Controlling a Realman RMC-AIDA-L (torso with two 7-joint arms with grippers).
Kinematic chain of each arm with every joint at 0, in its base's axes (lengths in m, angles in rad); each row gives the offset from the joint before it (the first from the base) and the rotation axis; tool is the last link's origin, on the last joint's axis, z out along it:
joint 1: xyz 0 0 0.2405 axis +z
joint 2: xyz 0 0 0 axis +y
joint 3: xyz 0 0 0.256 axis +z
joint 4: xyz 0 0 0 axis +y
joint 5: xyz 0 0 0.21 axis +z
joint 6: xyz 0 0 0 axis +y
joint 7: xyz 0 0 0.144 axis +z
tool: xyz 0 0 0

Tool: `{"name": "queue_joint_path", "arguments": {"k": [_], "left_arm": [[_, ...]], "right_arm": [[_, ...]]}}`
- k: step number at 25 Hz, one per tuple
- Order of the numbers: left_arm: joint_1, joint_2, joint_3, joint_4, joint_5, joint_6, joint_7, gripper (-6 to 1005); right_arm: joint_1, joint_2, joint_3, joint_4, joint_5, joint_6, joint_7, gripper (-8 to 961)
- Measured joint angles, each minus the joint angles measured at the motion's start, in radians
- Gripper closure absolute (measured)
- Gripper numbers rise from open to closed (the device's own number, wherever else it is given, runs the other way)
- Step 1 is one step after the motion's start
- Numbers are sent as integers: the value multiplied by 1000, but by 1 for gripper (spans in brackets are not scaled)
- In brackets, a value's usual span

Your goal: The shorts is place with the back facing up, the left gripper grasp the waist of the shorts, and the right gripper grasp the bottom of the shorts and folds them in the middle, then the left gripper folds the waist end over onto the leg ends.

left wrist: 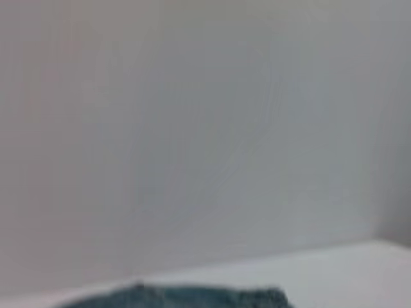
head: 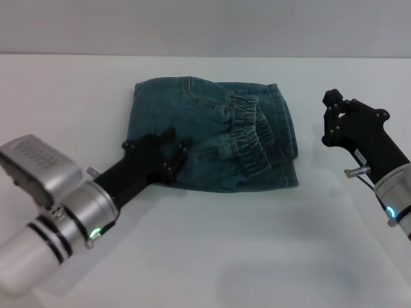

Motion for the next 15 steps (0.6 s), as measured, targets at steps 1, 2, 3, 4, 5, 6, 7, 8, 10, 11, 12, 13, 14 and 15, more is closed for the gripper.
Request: {"name": "queue_joint_path", "arguments": {"k": [1, 2, 3, 4, 5, 6, 7, 8, 10, 11, 12, 13, 14, 15], "left_arm": [[0, 0, 0, 0, 0, 0, 0, 637], [17, -1, -16, -1, -2, -34, 28, 630], [40, -3, -41, -2, -3, -73, 65, 624], [68, -5, -76, -6, -7, -109, 99, 618], [97, -6, -117, -15, -7, -141, 131, 611], [114, -6, -136, -20, -8, -157, 145, 605], [140, -5, -171, -27, -8, -182, 159, 599], [156, -4, -196, -30, -8, -198, 165, 592], [189, -4, -268, -26, -8, -217, 171, 565], [198, -5, -291, -21, -8, -219, 171, 543], [206, -6, -310, -17, -8, -220, 171, 522], [216, -7, -327, -11, -9, -224, 171, 500], [224, -8, -338, -6, -10, -229, 172, 479], [229, -8, -342, -4, -11, -232, 172, 457]], "right_arm": [[0, 0, 0, 0, 0, 0, 0, 894], [-2, 0, 0, 1, 0, -8, 0, 894], [-4, 0, 0, 4, 0, -15, 0, 894], [-12, 0, 2, 8, 0, -36, -2, 894], [-17, 0, 3, 10, 1, -46, -4, 894], [-28, 0, 6, 18, 1, -85, -9, 894], [-43, 1, 9, 51, 3, -181, -19, 893], [-43, 1, 9, 51, 3, -181, -19, 893], [-48, 1, 13, 99, 5, -277, -25, 893], [-48, 1, 17, 118, 7, -310, -26, 893], [-51, 1, 25, 135, 10, -338, -26, 893], [-56, 1, 35, 150, 17, -361, -27, 892], [-62, 1, 46, 159, 29, -378, -26, 892], [-72, 1, 57, 163, 55, -390, -25, 892]]}}
